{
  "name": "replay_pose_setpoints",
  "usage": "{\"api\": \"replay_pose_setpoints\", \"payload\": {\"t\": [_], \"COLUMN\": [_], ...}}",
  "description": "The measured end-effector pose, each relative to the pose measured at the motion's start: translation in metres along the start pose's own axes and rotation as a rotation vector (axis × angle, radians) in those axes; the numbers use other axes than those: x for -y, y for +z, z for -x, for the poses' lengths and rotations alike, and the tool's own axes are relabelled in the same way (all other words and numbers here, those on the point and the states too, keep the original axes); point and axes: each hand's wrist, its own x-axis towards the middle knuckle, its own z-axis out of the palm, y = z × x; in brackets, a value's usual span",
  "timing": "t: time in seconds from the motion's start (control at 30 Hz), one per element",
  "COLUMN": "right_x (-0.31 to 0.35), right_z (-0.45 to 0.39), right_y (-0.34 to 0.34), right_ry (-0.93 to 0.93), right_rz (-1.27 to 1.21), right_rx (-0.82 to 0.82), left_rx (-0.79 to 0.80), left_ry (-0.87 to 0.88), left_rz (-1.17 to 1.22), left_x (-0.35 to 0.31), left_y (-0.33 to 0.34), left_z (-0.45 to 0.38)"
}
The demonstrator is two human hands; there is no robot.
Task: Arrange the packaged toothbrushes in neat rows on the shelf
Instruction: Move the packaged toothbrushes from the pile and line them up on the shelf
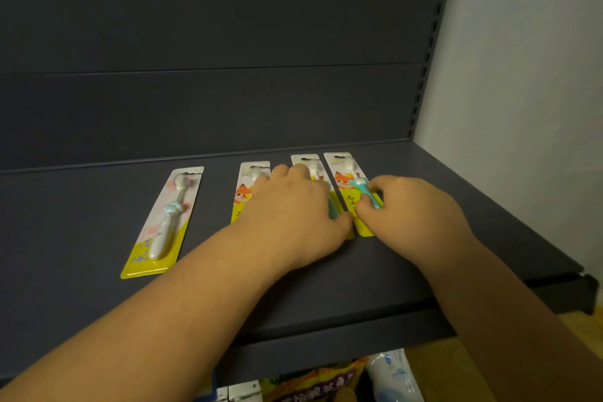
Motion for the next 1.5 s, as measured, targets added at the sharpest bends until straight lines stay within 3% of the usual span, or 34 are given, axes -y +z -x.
{"api": "replay_pose_setpoints", "payload": {"t": [0.13, 1.5], "right_x": [-0.0009, -0.0006], "right_z": [0.0025, 0.0055], "right_y": [0.0008, -0.0035], "right_ry": [-0.006, 0.008], "right_rz": [0.007, 0.006], "right_rx": [-0.041, -0.059], "left_rx": [0.054, 0.103], "left_ry": [0.084, 0.044], "left_rz": [0.075, 0.150], "left_x": [-0.0020, -0.0085], "left_y": [0.0078, 0.0076], "left_z": [-0.0016, 0.0045]}}
